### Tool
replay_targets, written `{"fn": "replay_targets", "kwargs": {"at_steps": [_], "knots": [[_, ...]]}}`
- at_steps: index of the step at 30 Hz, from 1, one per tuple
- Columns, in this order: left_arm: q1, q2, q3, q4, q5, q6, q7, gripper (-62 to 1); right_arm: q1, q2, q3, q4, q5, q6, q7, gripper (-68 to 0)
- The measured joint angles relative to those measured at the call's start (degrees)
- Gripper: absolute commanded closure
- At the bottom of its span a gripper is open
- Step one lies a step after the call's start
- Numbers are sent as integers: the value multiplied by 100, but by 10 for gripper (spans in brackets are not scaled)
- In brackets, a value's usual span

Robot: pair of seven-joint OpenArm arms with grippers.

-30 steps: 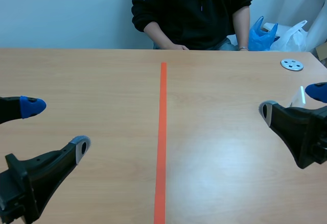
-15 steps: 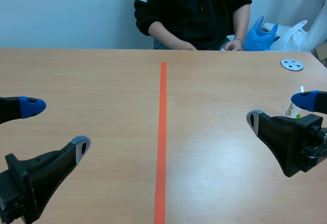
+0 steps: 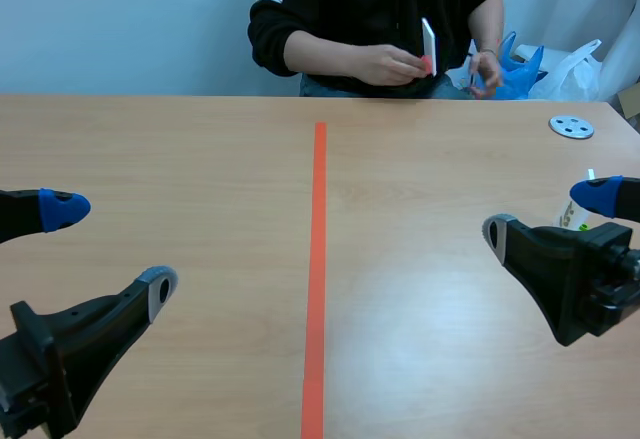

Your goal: Sort the leaf by its shape. The table is split by an orange tape line. A compound leaf with several leaflets goes to the left side, a simple leaf with one blade goes to the right side. Return to the home posture when a red brick is placed on the table.

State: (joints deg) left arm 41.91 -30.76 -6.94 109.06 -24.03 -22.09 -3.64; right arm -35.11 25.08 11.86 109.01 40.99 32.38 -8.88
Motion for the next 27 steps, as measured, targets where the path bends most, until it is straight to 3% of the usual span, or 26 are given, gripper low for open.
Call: {"fn": "replay_targets", "kwargs": {"at_steps": [21,27], "knots": [[0,0,0,0,0,0,0,-623,0,0,2,0,0,-2,-2,-679],[0,0,0,0,0,0,0,-623,0,0,2,0,-42,-286,-4,-679]]}}
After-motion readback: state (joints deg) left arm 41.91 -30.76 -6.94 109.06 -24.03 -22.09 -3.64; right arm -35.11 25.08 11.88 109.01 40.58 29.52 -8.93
